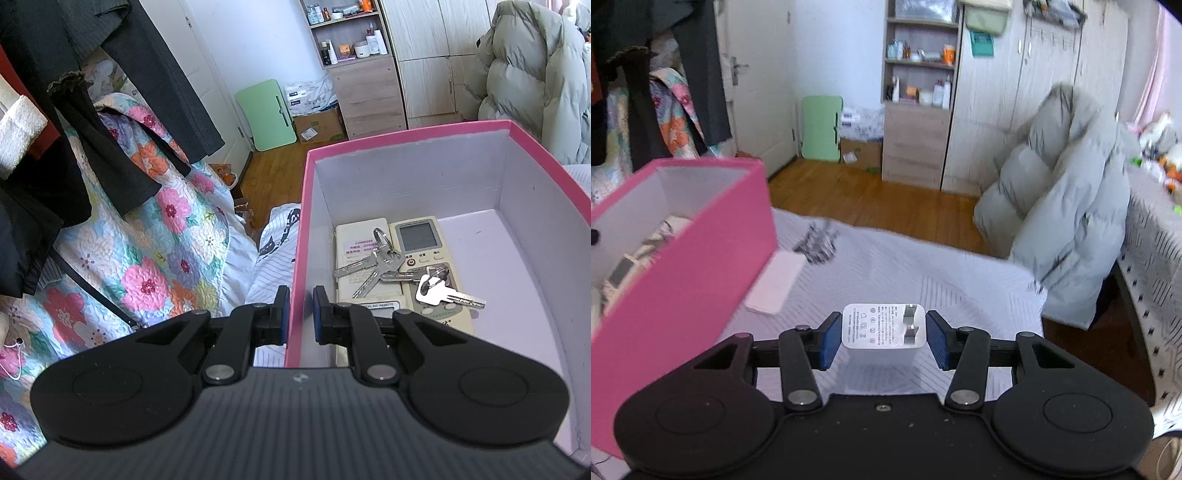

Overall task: Organize rigid objects
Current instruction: 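Carry the white square charger into the pink box and release it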

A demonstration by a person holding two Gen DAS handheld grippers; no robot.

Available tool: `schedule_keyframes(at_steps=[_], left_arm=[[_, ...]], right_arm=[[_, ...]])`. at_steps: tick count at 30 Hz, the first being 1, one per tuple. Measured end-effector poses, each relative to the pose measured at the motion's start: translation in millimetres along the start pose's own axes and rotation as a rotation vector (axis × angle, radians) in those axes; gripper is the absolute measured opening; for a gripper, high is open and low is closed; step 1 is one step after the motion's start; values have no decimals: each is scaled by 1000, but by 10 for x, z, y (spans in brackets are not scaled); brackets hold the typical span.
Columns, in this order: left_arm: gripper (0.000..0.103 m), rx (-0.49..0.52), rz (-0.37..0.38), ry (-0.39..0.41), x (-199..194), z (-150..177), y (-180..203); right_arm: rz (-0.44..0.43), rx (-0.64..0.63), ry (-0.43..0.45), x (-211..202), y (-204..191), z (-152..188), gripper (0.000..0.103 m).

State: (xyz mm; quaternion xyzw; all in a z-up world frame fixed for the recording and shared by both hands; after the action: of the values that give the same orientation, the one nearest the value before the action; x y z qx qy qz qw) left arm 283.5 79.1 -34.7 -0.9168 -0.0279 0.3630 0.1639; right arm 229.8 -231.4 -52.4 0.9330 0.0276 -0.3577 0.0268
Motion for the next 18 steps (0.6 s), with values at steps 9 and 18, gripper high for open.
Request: schedule_keyframes(at_steps=[9,18], left_arm=[[11,-15,7,15,-16,-12,2],[11,-25,18,18,-5,-9,-4]], right_arm=[[-135,-62,144,-716,-507,-337,54],[-405,-131,107,-836,-1157,-471,54]])
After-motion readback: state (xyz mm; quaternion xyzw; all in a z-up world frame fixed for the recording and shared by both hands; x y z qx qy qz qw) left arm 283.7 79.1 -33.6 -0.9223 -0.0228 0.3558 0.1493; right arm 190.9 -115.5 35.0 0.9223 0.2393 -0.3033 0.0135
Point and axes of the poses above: each gripper's, at about its wrist camera, not at the fingertips, and x roughly the way its jaws point, y to its right, z to its underside, the point moved 3 cm from there along x, roughly the way its jaws point, and after that the axes turned 1 degree about -y, right-handed, at the moved point
